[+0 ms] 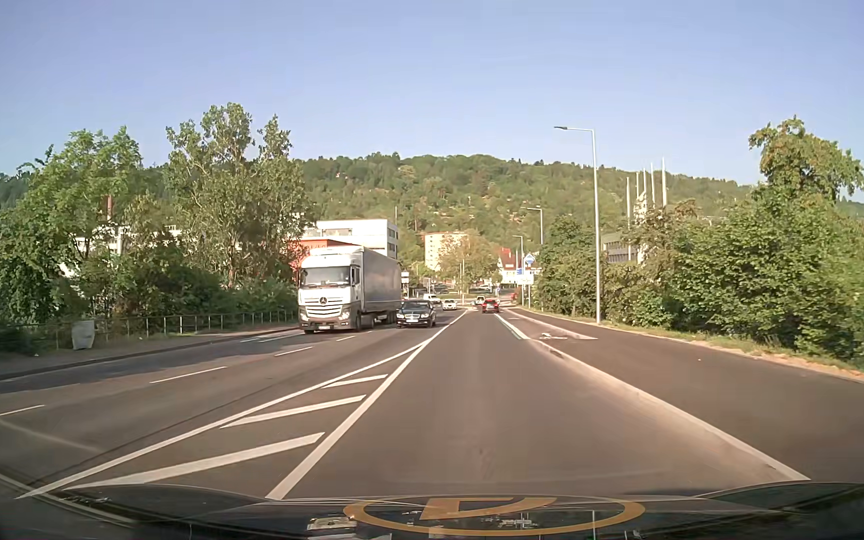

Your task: Follow the waypoints while adhering to traffic rules and regulations

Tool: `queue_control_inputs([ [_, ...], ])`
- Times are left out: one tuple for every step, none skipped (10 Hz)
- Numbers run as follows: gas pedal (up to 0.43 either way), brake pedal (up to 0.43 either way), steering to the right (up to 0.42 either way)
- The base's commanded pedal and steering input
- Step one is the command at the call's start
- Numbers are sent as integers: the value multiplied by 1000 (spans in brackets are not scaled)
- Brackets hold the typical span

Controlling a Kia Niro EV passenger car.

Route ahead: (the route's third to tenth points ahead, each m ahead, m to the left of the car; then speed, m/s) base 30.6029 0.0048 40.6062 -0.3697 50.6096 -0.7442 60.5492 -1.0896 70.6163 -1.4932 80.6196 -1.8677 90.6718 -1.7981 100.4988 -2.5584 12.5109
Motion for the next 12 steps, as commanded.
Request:
queue_control_inputs([
  [87,0,4],
  [87,0,4],
  [87,0,4],
  [87,0,4],
  [79,0,4],
  [79,0,4],
  [67,0,4],
  [59,0,4],
  [59,0,4],
  [59,0,4],
  [59,0,4],
  [59,0,4],
])
